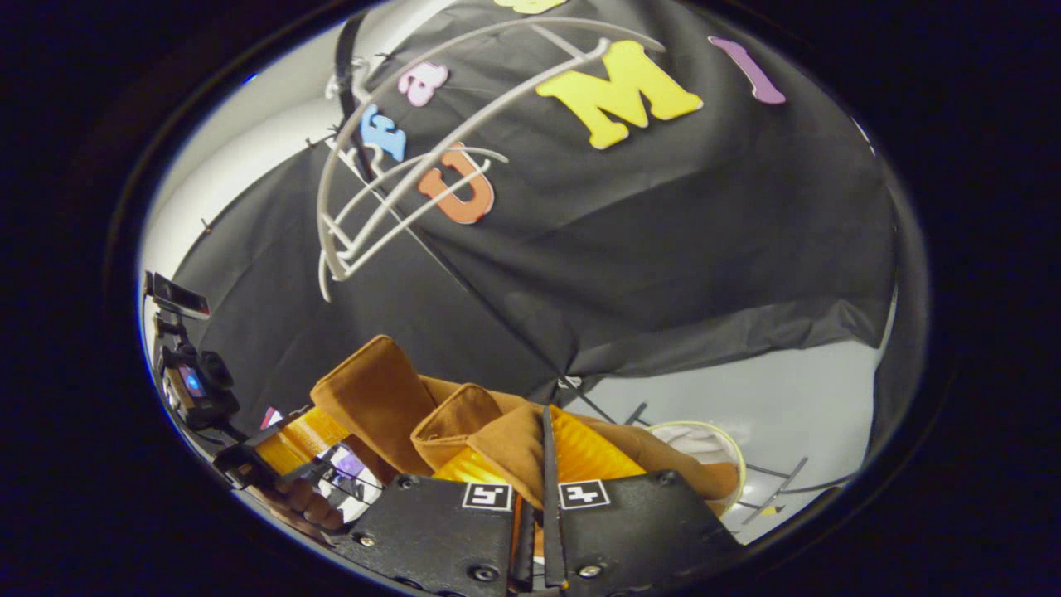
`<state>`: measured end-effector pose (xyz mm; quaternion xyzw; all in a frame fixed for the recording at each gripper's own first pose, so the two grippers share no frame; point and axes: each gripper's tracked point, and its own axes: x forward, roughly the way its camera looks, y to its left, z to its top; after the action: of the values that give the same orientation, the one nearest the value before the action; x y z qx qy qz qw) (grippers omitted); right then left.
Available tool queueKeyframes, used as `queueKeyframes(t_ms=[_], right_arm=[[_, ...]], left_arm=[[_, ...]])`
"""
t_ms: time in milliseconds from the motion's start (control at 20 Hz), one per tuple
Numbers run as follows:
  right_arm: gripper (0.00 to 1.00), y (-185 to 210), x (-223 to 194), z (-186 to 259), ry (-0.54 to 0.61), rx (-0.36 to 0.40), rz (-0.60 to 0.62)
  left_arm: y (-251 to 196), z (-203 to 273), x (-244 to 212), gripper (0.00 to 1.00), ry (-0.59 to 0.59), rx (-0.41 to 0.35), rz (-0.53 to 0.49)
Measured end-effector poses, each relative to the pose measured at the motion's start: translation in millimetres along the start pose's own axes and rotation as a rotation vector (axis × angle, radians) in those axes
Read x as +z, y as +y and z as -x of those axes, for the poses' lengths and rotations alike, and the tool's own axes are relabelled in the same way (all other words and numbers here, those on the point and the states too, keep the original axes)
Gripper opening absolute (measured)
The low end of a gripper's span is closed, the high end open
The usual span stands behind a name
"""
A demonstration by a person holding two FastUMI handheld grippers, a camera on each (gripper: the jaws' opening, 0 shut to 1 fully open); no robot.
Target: Grasp the clothes on the hanger with both hands and then place them into the laundry hamper below.
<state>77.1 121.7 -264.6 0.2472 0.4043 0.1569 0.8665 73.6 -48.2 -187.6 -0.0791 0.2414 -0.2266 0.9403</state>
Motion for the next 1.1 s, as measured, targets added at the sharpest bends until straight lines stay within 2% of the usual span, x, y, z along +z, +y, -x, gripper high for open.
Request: queueKeyframes(t_ms=[50,100,400,500,600,700,750,800,850,900,950,1000,1100], right_arm=[[0.04,-7,-8,-5,0.016,-0.025,-0.008],[0.07,-14,-13,-12,0.031,-0.048,-0.010],[0.07,-83,-54,-38,0.141,-0.231,-0.049],[0.07,-100,-70,-45,0.191,-0.289,-0.066],[0.08,-116,-83,-50,0.240,-0.368,-0.047],[0.07,-141,-90,-46,0.283,-0.481,0.003],[0.08,-148,-95,-43,0.305,-0.527,0.036],[0.07,-153,-97,-41,0.315,-0.546,0.061],[0.09,-148,-96,-40,0.323,-0.553,0.077],[0.11,-145,-91,-38,0.321,-0.551,0.090],[0.13,-143,-87,-33,0.315,-0.551,0.103],[0.19,-139,-84,-26,0.306,-0.554,0.118],[0.30,-135,-71,-10,0.280,-0.571,0.139]], left_arm=[[2,-4,-12,0.01,0.027,0.005,0.003],[5,-10,-24,0.01,0.052,0.010,0.003],[20,-39,-98,0.01,0.231,0.032,0.018],[28,-44,-123,0.01,0.303,0.069,0.006],[33,-49,-132,0.01,0.371,0.137,-0.039],[33,-44,-140,0.02,0.438,0.156,-0.065],[32,-44,-146,0.06,0.469,0.158,-0.070],[34,-44,-156,0.09,0.503,0.170,-0.074],[33,-43,-165,0.12,0.544,0.167,-0.071],[34,-44,-177,0.22,0.573,0.171,-0.072],[38,-41,-187,0.36,0.600,0.188,-0.078],[41,-37,-196,0.61,0.618,0.193,-0.077],[42,-41,-193,0.78,0.585,0.189,-0.066]])
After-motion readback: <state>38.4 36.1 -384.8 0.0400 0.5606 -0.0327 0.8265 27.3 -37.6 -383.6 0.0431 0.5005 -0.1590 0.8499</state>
